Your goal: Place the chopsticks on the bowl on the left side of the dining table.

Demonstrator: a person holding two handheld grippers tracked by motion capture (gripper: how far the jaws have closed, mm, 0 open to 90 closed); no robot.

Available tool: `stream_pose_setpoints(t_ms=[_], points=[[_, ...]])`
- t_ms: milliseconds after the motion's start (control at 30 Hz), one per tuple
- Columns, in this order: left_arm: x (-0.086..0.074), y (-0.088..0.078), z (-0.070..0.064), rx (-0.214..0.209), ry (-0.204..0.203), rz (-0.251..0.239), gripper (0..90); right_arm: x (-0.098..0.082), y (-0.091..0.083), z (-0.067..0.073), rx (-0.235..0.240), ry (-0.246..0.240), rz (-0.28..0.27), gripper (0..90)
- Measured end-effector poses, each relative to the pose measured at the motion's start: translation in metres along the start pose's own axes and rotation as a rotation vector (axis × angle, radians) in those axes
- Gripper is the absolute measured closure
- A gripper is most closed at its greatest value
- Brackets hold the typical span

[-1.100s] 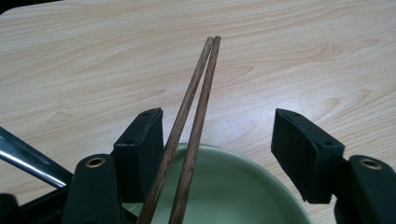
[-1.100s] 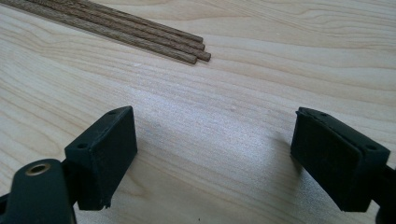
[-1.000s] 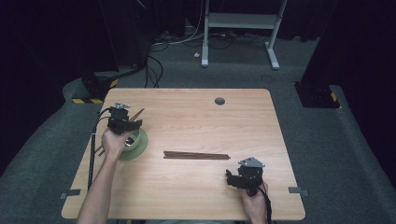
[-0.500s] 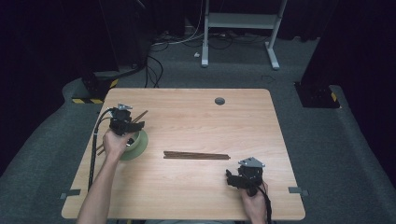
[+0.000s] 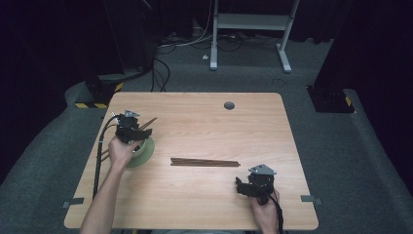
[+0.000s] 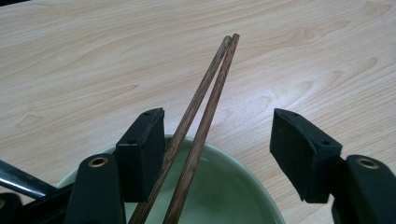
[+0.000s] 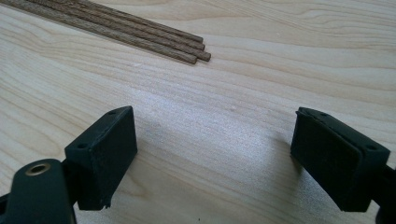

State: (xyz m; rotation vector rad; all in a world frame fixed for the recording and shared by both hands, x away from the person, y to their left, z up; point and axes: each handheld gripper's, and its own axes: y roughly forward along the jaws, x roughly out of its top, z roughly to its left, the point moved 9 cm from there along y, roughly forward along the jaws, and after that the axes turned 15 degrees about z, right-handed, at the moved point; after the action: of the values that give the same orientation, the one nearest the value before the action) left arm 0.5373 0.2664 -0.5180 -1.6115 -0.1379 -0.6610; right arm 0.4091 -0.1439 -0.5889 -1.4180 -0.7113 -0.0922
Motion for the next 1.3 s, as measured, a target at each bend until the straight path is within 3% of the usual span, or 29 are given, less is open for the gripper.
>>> stream_pose_setpoints(t_ms=[1300], points=[[-0.015,-0.001,-0.017,-0.047,0.061,-0.002,37.8,0.000,0.000,0.000,0.000,0.000,0.000,14.0]])
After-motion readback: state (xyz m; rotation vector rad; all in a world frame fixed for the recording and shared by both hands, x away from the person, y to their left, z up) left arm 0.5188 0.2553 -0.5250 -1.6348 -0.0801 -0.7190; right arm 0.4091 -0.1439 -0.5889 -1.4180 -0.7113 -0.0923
